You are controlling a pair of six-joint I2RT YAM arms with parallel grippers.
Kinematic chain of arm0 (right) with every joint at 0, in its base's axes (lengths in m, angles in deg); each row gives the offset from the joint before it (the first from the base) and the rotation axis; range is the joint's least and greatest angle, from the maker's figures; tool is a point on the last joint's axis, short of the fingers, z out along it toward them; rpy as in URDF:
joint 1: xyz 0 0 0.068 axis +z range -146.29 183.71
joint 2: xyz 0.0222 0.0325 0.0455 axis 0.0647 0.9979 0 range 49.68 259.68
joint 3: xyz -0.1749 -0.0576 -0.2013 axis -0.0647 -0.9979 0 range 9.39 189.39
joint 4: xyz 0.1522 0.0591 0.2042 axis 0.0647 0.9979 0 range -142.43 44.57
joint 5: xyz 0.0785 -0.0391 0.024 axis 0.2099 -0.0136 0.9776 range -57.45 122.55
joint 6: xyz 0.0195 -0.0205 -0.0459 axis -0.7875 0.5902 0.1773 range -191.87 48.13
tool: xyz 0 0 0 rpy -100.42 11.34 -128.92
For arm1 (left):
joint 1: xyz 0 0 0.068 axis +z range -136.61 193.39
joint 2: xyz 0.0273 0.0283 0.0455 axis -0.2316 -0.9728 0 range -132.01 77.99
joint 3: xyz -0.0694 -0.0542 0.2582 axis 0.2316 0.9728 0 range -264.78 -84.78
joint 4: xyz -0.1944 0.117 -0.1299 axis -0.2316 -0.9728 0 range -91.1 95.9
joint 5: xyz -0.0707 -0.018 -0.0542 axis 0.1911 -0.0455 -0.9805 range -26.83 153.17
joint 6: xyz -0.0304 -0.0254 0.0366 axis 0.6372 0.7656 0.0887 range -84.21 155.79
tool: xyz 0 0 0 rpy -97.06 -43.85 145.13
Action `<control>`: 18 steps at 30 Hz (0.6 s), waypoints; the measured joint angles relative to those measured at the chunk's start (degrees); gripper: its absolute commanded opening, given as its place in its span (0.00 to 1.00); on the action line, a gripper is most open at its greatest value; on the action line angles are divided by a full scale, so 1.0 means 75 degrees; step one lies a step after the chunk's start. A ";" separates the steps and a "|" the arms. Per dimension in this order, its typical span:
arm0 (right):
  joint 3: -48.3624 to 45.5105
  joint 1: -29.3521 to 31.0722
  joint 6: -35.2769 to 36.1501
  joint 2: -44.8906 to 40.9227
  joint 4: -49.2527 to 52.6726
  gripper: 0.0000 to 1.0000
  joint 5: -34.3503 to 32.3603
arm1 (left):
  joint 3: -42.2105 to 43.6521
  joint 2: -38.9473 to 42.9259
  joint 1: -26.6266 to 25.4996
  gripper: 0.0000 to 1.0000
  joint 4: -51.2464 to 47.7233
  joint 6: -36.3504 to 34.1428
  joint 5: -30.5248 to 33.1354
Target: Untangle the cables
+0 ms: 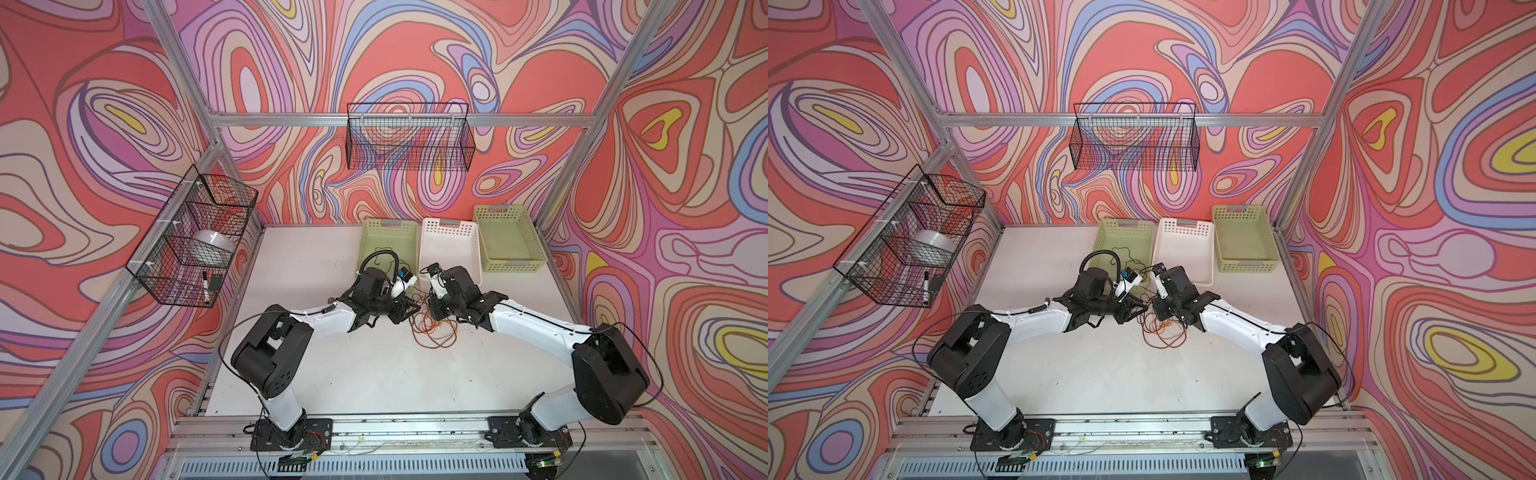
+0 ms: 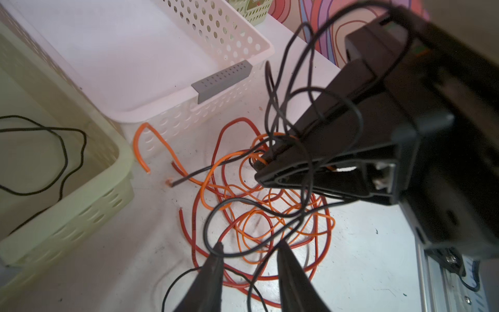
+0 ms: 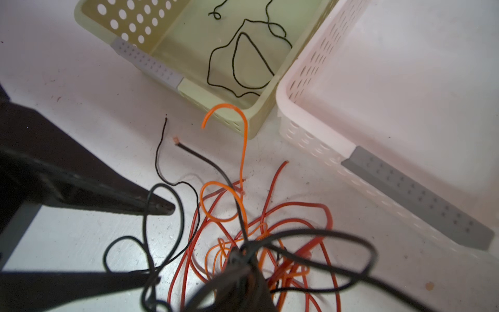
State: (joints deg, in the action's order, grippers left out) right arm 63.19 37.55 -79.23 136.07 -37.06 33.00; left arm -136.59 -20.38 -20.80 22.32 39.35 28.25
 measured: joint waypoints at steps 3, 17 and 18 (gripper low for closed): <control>0.0000 -0.0003 -0.0163 0.0000 -0.0082 0.04 -0.0160 | -0.0096 0.0038 0.0000 0.00 -0.0254 -0.0058 0.0032; -0.0755 -0.0137 -0.1294 0.0085 -0.0959 0.11 -0.0650 | -0.0522 0.3325 -0.0032 0.00 -0.2087 -0.1078 0.1221; -0.0761 -0.0137 -0.1332 0.0137 -0.1090 0.12 -0.0600 | -0.0644 0.3404 -0.0041 0.00 -0.2253 -0.1154 0.1317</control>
State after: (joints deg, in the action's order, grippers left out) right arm 57.48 36.53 -89.21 137.10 -45.23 28.50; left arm -141.42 5.15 -21.11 5.43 30.69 38.13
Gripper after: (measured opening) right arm 0.112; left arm 0.047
